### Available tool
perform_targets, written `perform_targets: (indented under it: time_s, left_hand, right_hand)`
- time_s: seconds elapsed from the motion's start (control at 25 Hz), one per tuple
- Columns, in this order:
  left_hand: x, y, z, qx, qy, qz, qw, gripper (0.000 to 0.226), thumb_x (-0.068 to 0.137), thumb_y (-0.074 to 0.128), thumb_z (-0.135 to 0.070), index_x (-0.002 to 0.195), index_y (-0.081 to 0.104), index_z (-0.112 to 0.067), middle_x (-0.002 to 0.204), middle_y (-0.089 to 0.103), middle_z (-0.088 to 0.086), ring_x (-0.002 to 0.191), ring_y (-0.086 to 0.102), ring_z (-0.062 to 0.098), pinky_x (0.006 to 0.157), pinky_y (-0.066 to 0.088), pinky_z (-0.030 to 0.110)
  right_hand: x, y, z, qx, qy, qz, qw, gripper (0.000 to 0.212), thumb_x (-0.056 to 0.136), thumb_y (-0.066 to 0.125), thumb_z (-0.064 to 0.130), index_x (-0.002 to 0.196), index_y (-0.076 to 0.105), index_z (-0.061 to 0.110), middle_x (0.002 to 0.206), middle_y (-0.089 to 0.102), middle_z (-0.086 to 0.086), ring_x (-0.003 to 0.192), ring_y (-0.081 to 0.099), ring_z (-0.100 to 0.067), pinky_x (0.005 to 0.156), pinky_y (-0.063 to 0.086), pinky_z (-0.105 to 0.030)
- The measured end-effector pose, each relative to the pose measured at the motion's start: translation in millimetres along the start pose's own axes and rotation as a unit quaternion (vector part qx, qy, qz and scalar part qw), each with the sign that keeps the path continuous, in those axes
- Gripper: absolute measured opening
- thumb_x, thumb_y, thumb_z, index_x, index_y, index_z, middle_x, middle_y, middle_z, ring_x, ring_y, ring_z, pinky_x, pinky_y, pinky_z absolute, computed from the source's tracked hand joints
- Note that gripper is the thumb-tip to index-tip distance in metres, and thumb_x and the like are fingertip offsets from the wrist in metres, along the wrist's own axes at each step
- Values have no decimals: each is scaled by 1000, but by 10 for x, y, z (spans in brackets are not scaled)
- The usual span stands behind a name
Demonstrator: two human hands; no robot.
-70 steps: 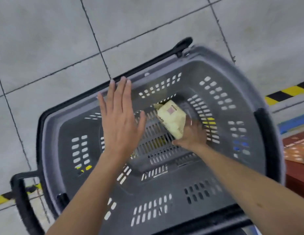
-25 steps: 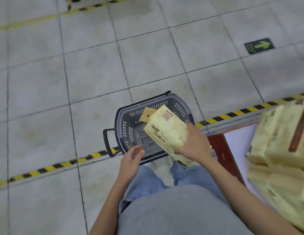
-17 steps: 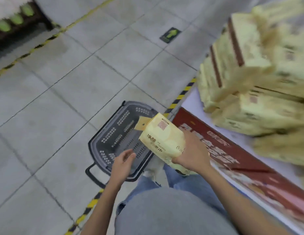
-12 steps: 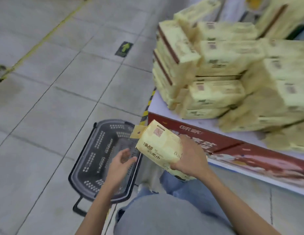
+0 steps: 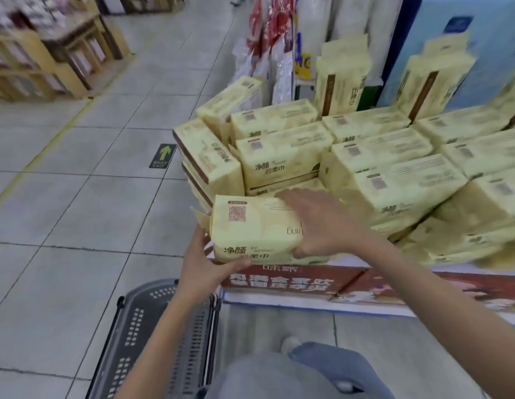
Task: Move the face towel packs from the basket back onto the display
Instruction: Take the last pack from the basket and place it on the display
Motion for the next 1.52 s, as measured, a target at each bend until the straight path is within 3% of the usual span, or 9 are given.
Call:
perform_targets:
  time_s: [0.16, 0.28, 0.48, 0.68, 0.84, 1.12, 1.28, 1.4, 1.52]
  left_hand:
    - [279, 295, -262, 8, 17, -101, 995, 74, 53, 91, -24, 109, 45, -38, 103, 52, -29, 97, 49, -14, 70, 38, -1]
    - [466, 518, -284, -7, 5, -145, 989, 68, 56, 89, -23, 108, 46, -35, 98, 52, -30, 86, 45, -23, 65, 35, -6]
    - [662, 677, -179, 5, -26, -176, 984, 69, 56, 89, -26, 110, 46, -30, 96, 54, -25, 94, 52, 0, 68, 33, 1]
    - [697, 701, -39, 33, -43, -188, 981, 70, 56, 88, -32, 112, 46, -28, 102, 57, -13, 100, 53, 7, 77, 38, 16]
    - [701, 745, -4, 30, -37, -206, 977, 70, 59, 87, -35, 113, 45, -27, 105, 59, -10, 99, 55, 9, 83, 42, 25]
    - [719, 770, 35, 6, -30, -199, 980, 73, 61, 86, -33, 119, 42, -25, 110, 56, -9, 104, 52, 9, 88, 42, 25]
    - [717, 789, 27, -6, -26, -179, 983, 73, 64, 85, -25, 122, 40, -25, 104, 53, -19, 97, 51, 1, 79, 39, 13]
    - [731, 801, 50, 4, -25, -172, 985, 72, 63, 85, -15, 115, 37, -28, 102, 51, -17, 99, 50, 6, 81, 39, 21]
    - [759, 796, 52, 17, -27, -178, 983, 70, 63, 85, -15, 112, 38, -29, 100, 52, -17, 100, 49, 8, 82, 40, 26]
  right_hand:
    - [413, -312, -412, -62, -49, 19, 997, 102, 57, 79, 41, 142, 25, 21, 134, 46, -1, 120, 44, -21, 98, 35, -36]
    - [666, -333, -699, -79, -65, 38, 994, 100, 55, 80, 40, 139, 27, 22, 130, 47, -1, 117, 44, -21, 95, 34, -36]
    - [841, -223, -900, -97, -77, 30, 992, 99, 59, 78, 40, 141, 26, 20, 133, 43, -3, 121, 40, -22, 100, 31, -37]
    - [859, -122, -935, -104, -93, -3, 990, 103, 59, 79, 44, 145, 25, 23, 140, 36, -1, 127, 33, -20, 103, 28, -33]
    - [785, -143, -1032, -83, -48, -39, 995, 97, 63, 77, 48, 145, 28, 29, 147, 34, 0, 136, 30, -19, 106, 28, -35]
    - [678, -1, -1007, -111, -2, -22, 994, 94, 79, 68, 41, 149, 6, 31, 159, 7, -4, 147, 6, -27, 118, 14, -47]
    - [625, -13, -1059, -100, 43, -28, 994, 98, 77, 72, 32, 149, 6, 32, 159, 7, -8, 146, 5, -31, 117, 14, -50]
    - [608, -17, -1070, -95, 65, -32, 993, 93, 80, 64, 13, 149, 4, 30, 158, 5, -9, 146, 4, -32, 115, 16, -50]
    - [580, 4, -1053, -92, 68, -56, 992, 88, 82, 59, 8, 149, 7, 27, 158, 7, -10, 146, 6, -33, 115, 17, -46]
Point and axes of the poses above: each hand's wrist, its own x-axis towards the middle knuckle, its own y-axis out of the palm, z = x × y, the point moved 6 cm from there along x, towards the middle knuckle
